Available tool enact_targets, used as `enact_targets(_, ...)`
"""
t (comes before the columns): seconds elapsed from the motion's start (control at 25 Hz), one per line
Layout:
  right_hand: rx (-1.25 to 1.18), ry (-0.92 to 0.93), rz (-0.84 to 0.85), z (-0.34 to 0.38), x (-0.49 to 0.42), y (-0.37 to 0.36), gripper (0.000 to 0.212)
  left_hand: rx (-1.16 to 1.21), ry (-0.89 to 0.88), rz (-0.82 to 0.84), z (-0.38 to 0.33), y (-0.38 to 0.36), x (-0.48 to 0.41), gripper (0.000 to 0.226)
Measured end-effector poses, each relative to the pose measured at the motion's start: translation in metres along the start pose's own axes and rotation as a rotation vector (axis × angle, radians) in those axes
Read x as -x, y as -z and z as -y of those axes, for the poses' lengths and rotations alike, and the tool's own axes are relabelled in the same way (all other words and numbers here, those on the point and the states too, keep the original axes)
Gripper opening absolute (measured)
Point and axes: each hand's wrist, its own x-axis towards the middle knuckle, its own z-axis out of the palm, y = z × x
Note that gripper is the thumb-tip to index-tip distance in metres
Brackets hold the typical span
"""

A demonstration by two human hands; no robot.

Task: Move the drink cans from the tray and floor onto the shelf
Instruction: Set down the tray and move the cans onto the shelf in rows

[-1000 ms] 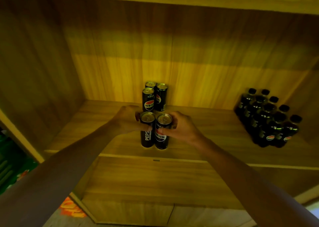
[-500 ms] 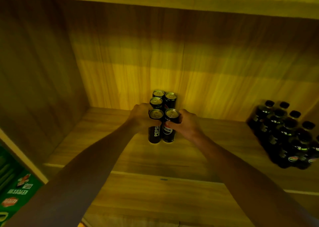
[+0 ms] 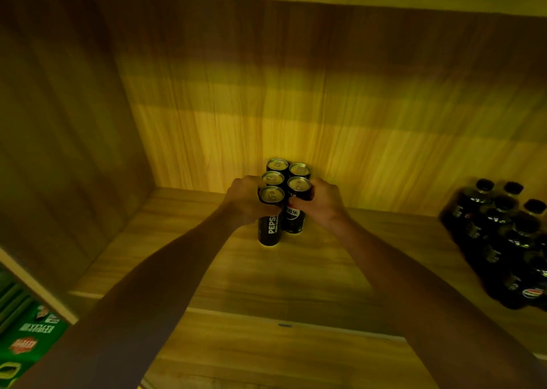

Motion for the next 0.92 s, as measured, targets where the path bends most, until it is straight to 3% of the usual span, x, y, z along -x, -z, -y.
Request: enact_targets(0.92,0.094,0.024,0.076,0.0038,-0.0004,0.0048,0.054,0.015,-0.065,0.025,-0.0001,0.0058,0.0062,0.034)
